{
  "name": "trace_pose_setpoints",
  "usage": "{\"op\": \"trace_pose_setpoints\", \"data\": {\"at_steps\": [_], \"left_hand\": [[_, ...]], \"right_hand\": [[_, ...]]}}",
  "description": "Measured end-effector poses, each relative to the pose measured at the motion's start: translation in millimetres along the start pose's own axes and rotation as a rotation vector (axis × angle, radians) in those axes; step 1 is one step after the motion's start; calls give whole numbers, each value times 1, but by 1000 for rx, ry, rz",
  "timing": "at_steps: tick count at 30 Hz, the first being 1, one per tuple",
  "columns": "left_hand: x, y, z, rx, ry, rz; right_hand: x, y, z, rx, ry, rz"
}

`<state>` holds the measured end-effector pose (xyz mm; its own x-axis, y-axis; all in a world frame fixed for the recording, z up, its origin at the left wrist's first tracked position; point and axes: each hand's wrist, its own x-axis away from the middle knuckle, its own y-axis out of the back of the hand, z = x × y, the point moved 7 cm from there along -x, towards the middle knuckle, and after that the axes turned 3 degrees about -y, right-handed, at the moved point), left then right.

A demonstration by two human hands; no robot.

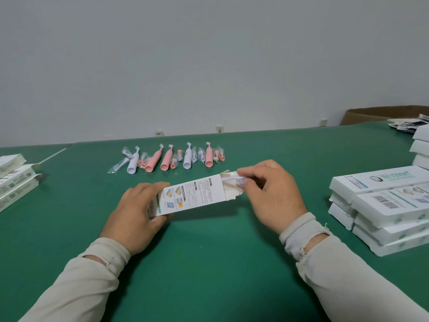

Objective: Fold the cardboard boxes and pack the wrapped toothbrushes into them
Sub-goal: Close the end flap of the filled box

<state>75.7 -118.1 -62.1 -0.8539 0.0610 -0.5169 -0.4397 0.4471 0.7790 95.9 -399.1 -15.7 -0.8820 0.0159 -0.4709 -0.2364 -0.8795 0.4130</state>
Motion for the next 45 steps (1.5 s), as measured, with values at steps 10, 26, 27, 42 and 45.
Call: {"op": "trace_pose_setpoints", "data": {"at_steps": [10,26,27,42,45], "left_hand": [[0,-9,-7,9,-44,30],[0,-4,0,90,-39,-16],[0,-4,0,91,-41,-13],[0,-4,1,51,-29,-15],[0,-4,-1,57,-22,-12]], "right_hand": [[6,-32,3,41,-22,168],[0,-19,-6,141,185,320],[0,-20,-6,135,181,303],[6,-31,-2,124,158,281],[7,-25,0,50,157,213]]}}
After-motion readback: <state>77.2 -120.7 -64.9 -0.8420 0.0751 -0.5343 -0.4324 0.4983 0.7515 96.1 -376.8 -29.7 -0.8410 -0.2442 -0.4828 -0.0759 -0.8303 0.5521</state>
